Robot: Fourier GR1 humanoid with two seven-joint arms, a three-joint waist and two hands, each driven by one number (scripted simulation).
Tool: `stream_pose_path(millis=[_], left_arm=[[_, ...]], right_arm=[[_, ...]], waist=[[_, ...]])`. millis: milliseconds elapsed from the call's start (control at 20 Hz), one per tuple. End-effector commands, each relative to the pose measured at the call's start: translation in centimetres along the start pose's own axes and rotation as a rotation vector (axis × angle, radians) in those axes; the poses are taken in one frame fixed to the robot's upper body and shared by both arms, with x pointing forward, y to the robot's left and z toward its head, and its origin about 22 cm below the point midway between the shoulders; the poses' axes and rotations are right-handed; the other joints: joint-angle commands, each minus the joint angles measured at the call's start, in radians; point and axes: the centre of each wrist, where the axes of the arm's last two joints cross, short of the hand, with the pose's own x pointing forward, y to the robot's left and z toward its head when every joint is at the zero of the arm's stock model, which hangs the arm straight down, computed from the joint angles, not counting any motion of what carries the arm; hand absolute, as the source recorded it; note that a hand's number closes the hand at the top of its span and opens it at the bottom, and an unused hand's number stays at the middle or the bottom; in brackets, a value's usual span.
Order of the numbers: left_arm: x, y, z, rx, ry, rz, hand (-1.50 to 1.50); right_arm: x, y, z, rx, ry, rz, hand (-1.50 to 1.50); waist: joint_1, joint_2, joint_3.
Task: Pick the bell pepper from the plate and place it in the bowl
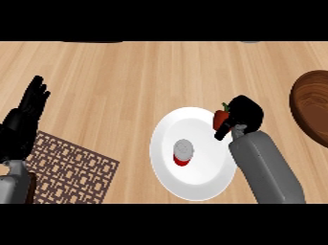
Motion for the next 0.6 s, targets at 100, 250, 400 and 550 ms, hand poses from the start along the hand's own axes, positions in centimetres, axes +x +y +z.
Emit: stream_pose_path(millis=[100,250,400,550], left_arm=[[1.5,-0.4,-0.8,-0.025,-0.019,-0.011,0.00],[1.3,-0.9,-1.1,-0.022,-0.006,0.002,0.00],[-0.1,-0.6,-1.0,-0.005,0.016,-0.016,0.00],[-0.3,-0.7,-0.4,-0.009,0.017,0.005,0.00]], right_arm=[[1.8,-8.0,-5.1,-0.160,0.185,-0.099,1.50],[3.5,-11.0,-5.1,-0.322,0.210,-0.083,1.50],[5.9,-12.3,-2.9,-0.520,0.233,-0.070,1.50],[6.0,-16.7,-2.2,-0.680,0.232,-0.143,1.50]], waist=[[0.025,0.009,0.002],[0.026,0.009,0.001],[0.004,-0.001,-0.001],[-0.008,-0.008,-0.001]])
